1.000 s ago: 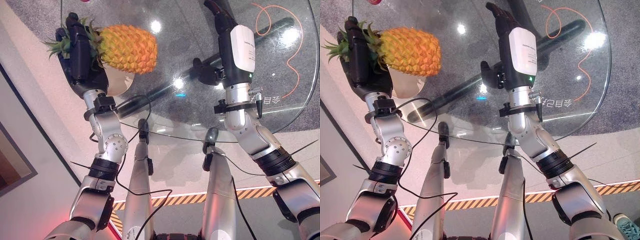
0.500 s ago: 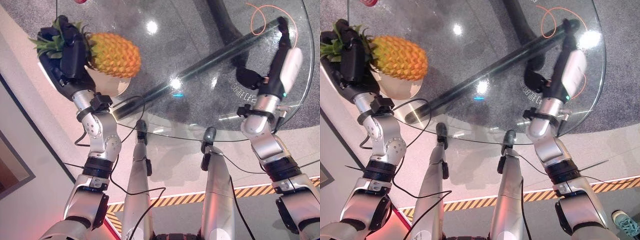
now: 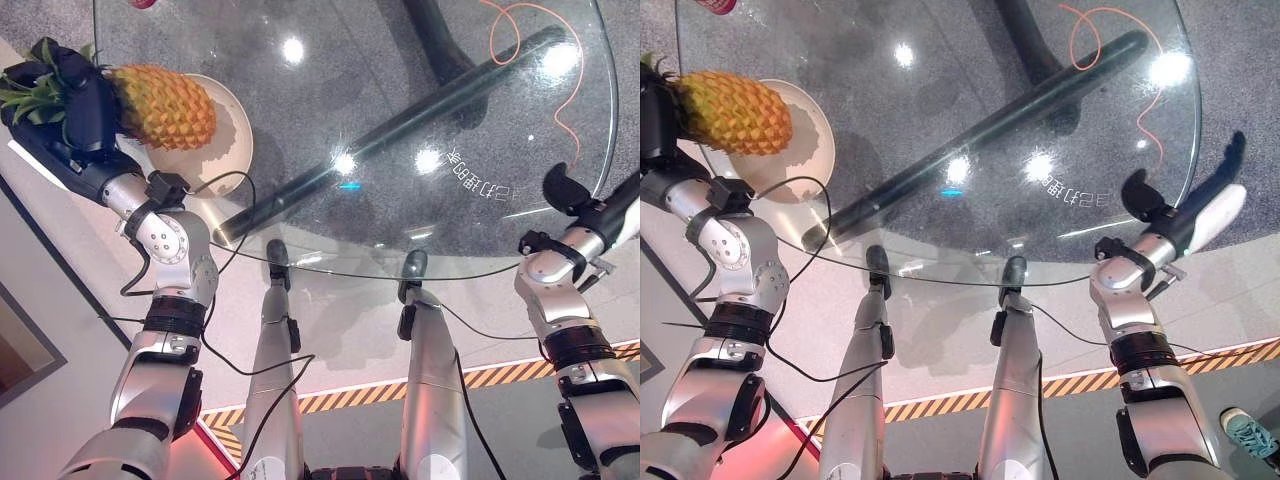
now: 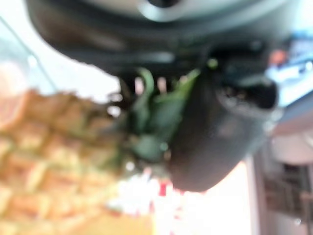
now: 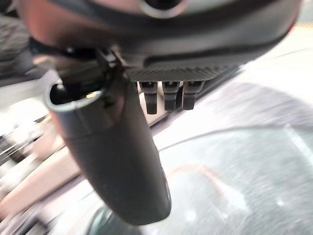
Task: Pick up the fruit to the plate
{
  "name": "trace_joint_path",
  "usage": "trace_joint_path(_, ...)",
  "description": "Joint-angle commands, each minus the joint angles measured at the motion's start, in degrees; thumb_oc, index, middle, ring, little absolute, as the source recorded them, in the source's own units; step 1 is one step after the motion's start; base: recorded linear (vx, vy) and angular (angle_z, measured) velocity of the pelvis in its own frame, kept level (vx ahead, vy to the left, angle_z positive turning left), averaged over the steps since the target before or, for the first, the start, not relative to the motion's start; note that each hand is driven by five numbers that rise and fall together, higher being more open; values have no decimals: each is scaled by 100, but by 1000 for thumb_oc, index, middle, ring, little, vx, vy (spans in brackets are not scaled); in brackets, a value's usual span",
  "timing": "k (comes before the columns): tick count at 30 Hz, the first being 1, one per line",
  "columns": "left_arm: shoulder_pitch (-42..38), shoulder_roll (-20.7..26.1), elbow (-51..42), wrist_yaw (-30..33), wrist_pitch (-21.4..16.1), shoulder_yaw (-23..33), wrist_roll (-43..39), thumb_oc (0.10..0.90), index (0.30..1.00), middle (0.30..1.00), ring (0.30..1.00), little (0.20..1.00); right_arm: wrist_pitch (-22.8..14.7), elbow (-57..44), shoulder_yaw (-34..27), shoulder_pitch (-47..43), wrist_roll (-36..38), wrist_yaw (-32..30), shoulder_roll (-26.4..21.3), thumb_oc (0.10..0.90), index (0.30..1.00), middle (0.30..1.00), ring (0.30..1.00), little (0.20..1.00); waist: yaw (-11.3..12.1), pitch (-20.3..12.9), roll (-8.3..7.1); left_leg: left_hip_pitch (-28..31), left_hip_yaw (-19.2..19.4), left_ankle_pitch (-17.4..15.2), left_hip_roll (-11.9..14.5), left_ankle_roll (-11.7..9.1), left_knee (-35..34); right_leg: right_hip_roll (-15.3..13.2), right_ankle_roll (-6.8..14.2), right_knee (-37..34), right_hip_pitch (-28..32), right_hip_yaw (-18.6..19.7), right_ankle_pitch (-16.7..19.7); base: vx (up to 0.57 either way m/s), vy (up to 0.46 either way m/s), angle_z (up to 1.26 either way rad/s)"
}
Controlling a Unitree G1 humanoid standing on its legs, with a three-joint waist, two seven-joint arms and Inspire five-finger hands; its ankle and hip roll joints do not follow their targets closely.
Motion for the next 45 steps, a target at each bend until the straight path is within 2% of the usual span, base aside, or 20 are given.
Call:
trace_joint_path(1, -872, 819, 78, 470, -901, 84, 817, 100, 300, 300, 300, 200, -691, 329, -358, -356, 474, -593, -87, 800, 900, 900, 900, 900, 70, -131, -444, 266, 264, -782, -371, 300, 400, 748, -261, -1423, 669, -277, 797, 0, 0, 0)
trace_joint_path(5, -1171, 1012, 538, 1053, -799, -99, 1297, 100, 300, 300, 300, 200, -1043, 1428, -497, -522, 1099, -403, -174, 800, 900, 900, 900, 900, 81, -131, -407, 239, 257, -797, -357, 297, 440, 738, -275, -1404, 652, -279, 774, 0, 0, 0)
trace_joint_path(8, -1324, 1122, 764, 1330, -696, -225, 1473, 100, 300, 300, 300, 200, -1033, 1885, -553, -586, 1140, -418, -268, 800, 900, 900, 900, 900, 74, -131, -390, 179, 253, -754, -358, 304, 459, 728, -282, -1408, 604, -278, 817, 14, 6, 0)
trace_joint_path(12, -1504, 1250, 1118, 1434, -621, -377, 1464, 100, 300, 300, 300, 200, -1122, 2577, -628, -590, 1909, 39, -341, 800, 900, 900, 900, 900, 72, -131, -367, 183, 245, -831, -336, 300, 518, 720, -283, -1359, 616, -267, 736, 20, 6, -1)
trace_joint_path(13, -1571, 1298, 1210, 1444, -590, -403, 1472, 100, 300, 300, 300, 200, -1136, 2780, -651, -593, 1991, 166, -358, 800, 900, 900, 900, 900, 70, -131, -365, 131, 242, -767, -338, 307, 513, 717, -289, -1374, 573, -267, 793, 0, 0, 0)
trace_joint_path(16, -1660, 1363, 1392, 1545, -519, -512, 1554, 100, 300, 300, 300, 200, -1009, 3056, -609, -579, 2038, 233, -368, 800, 900, 900, 900, 900, 64, -131, -368, 139, 237, -798, -334, 316, 539, 727, -293, -1361, 580, -257, 774, 0, 0, 0)
trace_joint_path(21, -1768, 1420, 1675, 1638, -462, -658, 1735, 100, 300, 300, 300, 200, -551, 3502, -561, -539, 2320, 435, -433, 800, 900, 900, 900, 900, 61, -131, -378, 118, 228, -792, -331, 328, 545, 747, -312, -1351, 569, -243, 759, 8, 2, 0)
trace_joint_path(23, -1810, 1429, 1771, 1650, -373, -739, 1784, 100, 300, 300, 300, 200, -252, 3675, -535, -424, 2493, 647, -416, 800, 900, 900, 900, 900, 54, -131, -382, 145, 229, -866, -321, 331, 592, 758, -313, -1295, 597, -236, 682, 0, 0, 0)
trace_joint_path(24, -1827, 1433, 1770, 1650, -373, -741, 1783, 100, 300, 300, 300, 200, -249, 3677, -542, -435, 2500, 657, -422, 800, 900, 900, 900, 900, 54, -131, -383, 109, 232, -817, -325, 337, 582, 754, -319, -1311, 564, -238, 728, 0, 0, 0)
trace_joint_path(26, -1858, 1435, 1858, 1556, -292, -783, 1652, 100, 300, 300, 300, 200, 191, 3824, -531, -285, 2830, 1171, -336, 800, 900, 900, 900, 900, 37, -131, -394, 97, 233, -833, -312, 345, 611, 765, -329, -1269, 541, -227, 718, 18, -3, 0)
trace_joint_path(29, -1824, 1386, 1902, 1358, -201, -804, 1545, 100, 300, 300, 300, 200, 413, 3942, -505, -158, 3132, 1650, -218, 800, 900, 900, 900, 900, 46, -131, -418, 129, 230, -899, -309, 349, 650, 784, -340, -1222, 566, -218, 662, 25, -11, -1)
trace_joint_path(35, -1762, 1245, 1984, 1213, -116, -796, 1536, 100, 300, 300, 300, 200, 652, 3974, -439, -78, 3123, 2224, -44, 800, 900, 900, 900, 900, 37, -131, -455, 112, 221, -921, -322, 363, 716, 809, -357, -1161, 537, -202, 662, 0, 0, 0)
trace_joint_path(45, -1822, 1136, 2274, 1054, -108, -766, 1564, 100, 300, 300, 300, 200, 691, 3974, -229, -165, 2899, 2665, 221, 800, 900, 900, 900, 900, 18, -131, -473, 74, 217, -913, -320, 348, 741, 851, -386, -1112, 473, -164, 642, 0, 0, 0)
